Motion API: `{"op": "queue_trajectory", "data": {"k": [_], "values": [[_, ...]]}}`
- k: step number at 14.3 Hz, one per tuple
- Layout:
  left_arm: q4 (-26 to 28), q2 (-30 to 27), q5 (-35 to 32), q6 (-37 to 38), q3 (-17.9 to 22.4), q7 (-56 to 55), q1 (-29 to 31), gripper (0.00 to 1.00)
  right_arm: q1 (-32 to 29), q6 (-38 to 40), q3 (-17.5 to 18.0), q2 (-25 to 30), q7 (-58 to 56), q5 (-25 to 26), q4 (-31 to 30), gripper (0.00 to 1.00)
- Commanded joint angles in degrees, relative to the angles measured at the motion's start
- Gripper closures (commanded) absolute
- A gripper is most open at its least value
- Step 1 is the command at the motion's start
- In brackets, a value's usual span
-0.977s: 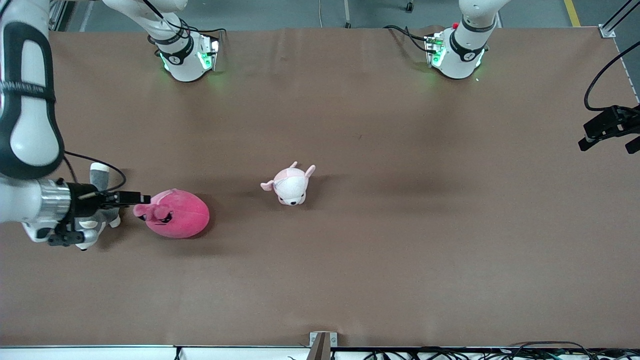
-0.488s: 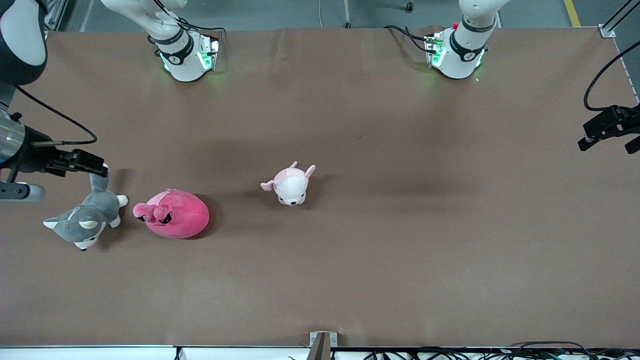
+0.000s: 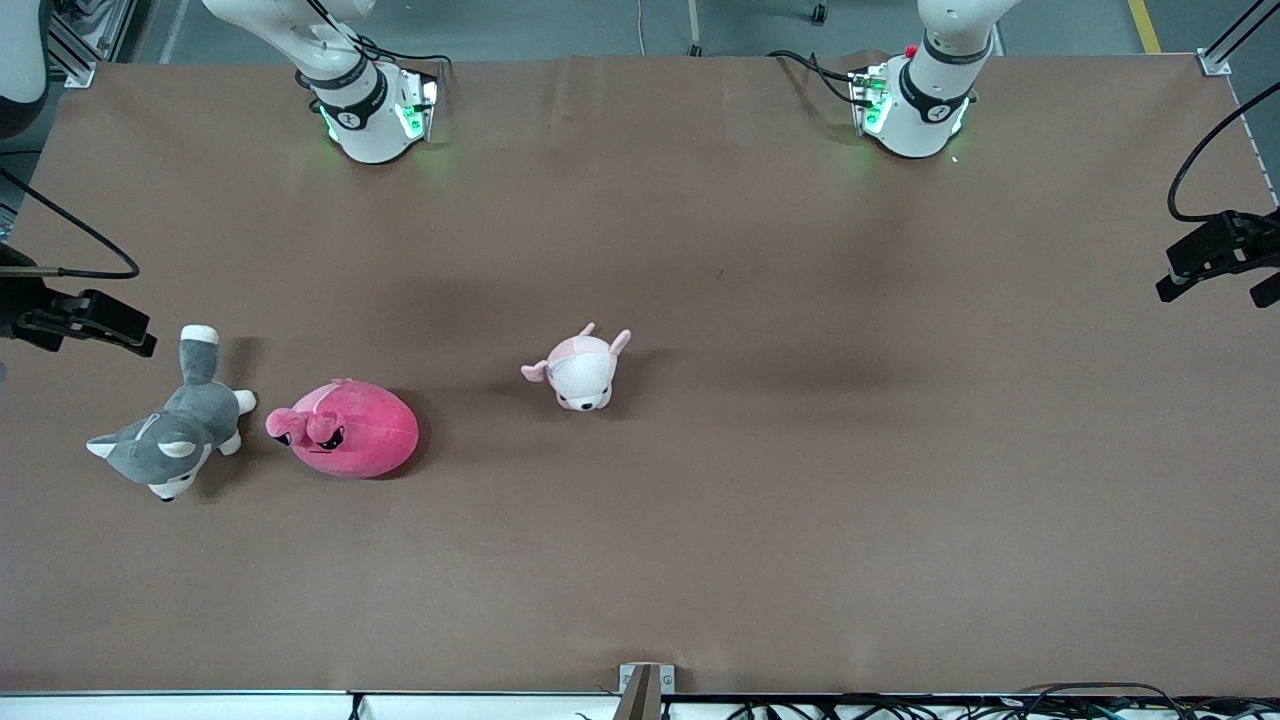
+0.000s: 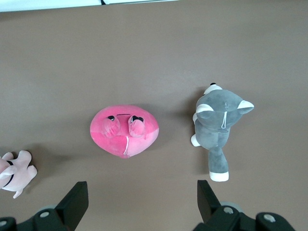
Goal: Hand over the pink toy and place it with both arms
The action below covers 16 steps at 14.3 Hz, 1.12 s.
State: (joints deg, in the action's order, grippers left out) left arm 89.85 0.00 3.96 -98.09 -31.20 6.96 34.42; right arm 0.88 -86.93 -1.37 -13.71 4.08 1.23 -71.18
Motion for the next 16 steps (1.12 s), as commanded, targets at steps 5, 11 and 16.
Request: {"op": "queue_trajectory", "data": {"k": [5,11,16], "values": [[-0.90,0.08,-1.06,0.88,-0.18,-0.02,0.03,0.00,-5.45,-0.70,2.77,4.13,-2.93,0.18,-3.87,0.00],[-0.99,0.17,-1.23,0.97,10.04,-0.19,-12.12,0.00,-5.19,-5.77,2.60,12.29,-3.02,0.18,-15.89,0.00],[-1.08,0.08,-1.23,1.76,31.44,-0.19,-32.90,0.00,-5.45,-6.76,2.60,12.66,-5.66,0.18,-16.36,0.00]]}}
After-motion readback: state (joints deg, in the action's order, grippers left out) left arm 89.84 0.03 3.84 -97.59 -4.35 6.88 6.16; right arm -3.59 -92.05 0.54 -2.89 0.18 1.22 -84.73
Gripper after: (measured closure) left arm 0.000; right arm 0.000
